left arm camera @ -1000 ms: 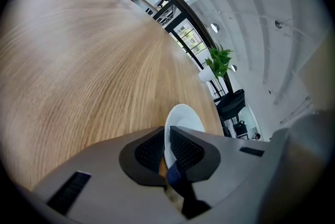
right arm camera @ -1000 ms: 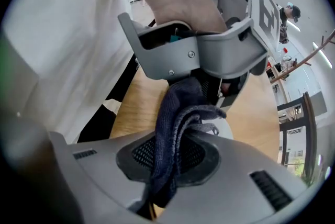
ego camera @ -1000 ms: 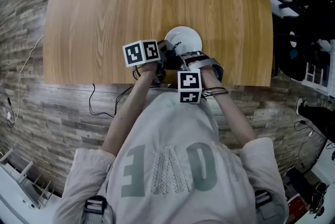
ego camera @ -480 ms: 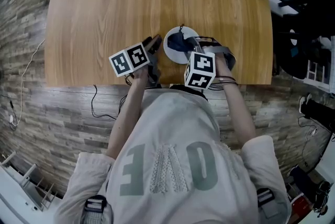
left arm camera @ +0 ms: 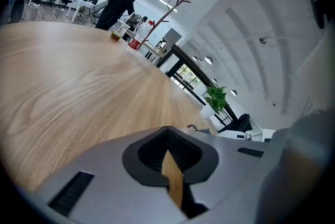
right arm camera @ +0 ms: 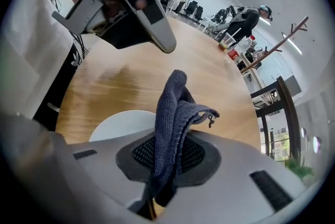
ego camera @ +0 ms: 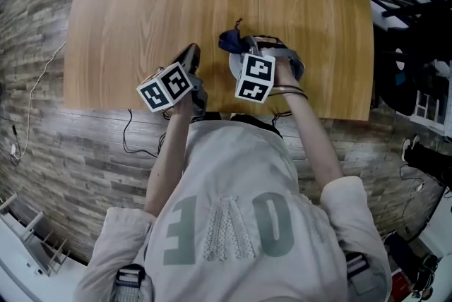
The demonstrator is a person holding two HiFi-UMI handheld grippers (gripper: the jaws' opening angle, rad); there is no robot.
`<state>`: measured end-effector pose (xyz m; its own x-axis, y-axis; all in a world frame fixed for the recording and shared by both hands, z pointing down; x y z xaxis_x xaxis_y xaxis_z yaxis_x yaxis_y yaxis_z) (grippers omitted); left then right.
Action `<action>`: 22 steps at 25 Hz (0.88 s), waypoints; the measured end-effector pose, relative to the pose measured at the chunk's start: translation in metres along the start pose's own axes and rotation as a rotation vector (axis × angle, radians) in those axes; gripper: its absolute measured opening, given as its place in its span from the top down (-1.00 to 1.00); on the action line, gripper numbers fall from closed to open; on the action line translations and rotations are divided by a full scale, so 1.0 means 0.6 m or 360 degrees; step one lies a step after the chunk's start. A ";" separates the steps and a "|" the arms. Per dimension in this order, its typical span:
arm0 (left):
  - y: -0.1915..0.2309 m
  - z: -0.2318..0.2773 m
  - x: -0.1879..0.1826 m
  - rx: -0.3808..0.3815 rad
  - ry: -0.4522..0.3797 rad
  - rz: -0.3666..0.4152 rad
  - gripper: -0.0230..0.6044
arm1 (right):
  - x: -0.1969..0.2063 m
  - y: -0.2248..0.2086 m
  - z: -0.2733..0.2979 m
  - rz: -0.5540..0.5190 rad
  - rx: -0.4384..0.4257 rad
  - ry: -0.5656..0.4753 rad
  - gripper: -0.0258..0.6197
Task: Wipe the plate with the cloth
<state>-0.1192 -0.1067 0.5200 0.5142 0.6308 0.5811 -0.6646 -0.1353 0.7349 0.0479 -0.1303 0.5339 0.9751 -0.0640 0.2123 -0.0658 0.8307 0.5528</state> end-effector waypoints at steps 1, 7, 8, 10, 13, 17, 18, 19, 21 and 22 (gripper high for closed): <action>0.001 -0.001 0.004 -0.0002 0.0012 -0.0001 0.91 | -0.001 0.004 0.005 -0.0012 -0.0001 0.0011 0.74; 0.009 -0.004 0.023 0.0004 0.0038 -0.0020 0.91 | -0.013 0.042 -0.004 -0.0108 -0.0046 -0.0010 0.74; 0.009 -0.005 0.023 0.0010 0.0036 -0.0024 0.91 | -0.016 0.051 -0.009 -0.0128 -0.0056 -0.0019 0.74; 0.010 -0.007 0.023 0.0015 0.0036 -0.0027 0.91 | -0.021 0.070 -0.022 -0.0162 -0.0091 -0.0042 0.74; 0.013 -0.005 0.024 0.0007 0.0044 -0.0024 0.91 | -0.023 0.099 -0.048 -0.0216 -0.0169 -0.0088 0.74; 0.006 0.002 0.024 0.0021 0.0055 -0.0009 0.91 | -0.011 0.130 -0.075 -0.0315 -0.0242 -0.0102 0.74; 0.004 0.003 0.024 0.0024 0.0063 0.0000 0.91 | -0.007 0.135 -0.079 -0.0332 -0.0251 -0.0098 0.74; 0.003 0.005 0.025 0.0027 0.0072 0.0008 0.91 | -0.003 0.139 -0.081 -0.0342 -0.0258 -0.0094 0.74; 0.000 0.008 0.026 0.0036 0.0082 0.0020 0.91 | 0.002 0.140 -0.082 -0.0347 -0.0265 -0.0085 0.74; -0.002 0.010 0.025 0.0047 0.0080 0.0025 0.91 | 0.002 0.138 -0.082 -0.0341 -0.0264 -0.0084 0.74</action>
<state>-0.1071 -0.1016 0.5300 0.4754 0.6660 0.5749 -0.6558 -0.1673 0.7361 0.0539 -0.0346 0.5405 0.9504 -0.2731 0.1486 0.1807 0.8741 0.4509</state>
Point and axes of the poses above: the fingertips, and each gripper's own axes: z forward along the fingers, y to its left, x out of its underside, the point moved 7 cm from there along -z, backward along the fingers, and after that the axes turned 10 degrees about x, right-handed, at the moved point
